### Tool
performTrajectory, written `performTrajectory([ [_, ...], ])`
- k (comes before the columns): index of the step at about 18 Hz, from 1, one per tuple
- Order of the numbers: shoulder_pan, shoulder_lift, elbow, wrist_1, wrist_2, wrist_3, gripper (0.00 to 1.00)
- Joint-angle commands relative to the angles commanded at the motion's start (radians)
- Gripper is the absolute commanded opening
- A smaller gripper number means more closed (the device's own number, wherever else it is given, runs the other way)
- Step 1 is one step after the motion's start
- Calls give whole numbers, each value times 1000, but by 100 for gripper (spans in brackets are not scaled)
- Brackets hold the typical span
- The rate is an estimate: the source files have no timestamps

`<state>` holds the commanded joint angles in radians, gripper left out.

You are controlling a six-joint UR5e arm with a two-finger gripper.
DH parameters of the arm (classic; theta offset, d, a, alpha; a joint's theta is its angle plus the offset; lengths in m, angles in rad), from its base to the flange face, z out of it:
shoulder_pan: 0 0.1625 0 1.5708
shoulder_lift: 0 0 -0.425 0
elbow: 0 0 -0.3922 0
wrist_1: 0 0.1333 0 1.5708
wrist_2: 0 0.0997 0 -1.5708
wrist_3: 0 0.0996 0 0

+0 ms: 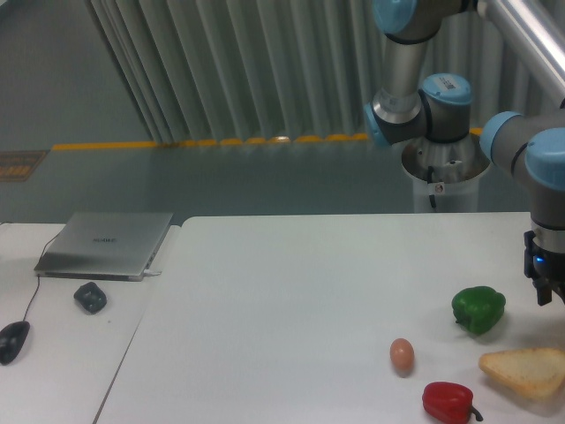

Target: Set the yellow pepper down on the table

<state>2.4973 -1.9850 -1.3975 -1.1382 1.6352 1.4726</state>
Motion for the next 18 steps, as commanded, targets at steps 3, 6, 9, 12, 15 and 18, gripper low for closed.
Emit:
performTrajectory([
  [3, 6, -2, 2, -2, -2, 0, 100],
  [6, 32, 3, 0, 0, -20, -12, 100],
  [9, 66, 15, -15, 3, -20, -46, 100],
  [12, 127, 20, -23, 3, -28, -54, 100],
  [15, 184, 11, -6, 3, -61, -70, 100],
  [18, 225, -24, 24, 8, -60, -191, 100],
])
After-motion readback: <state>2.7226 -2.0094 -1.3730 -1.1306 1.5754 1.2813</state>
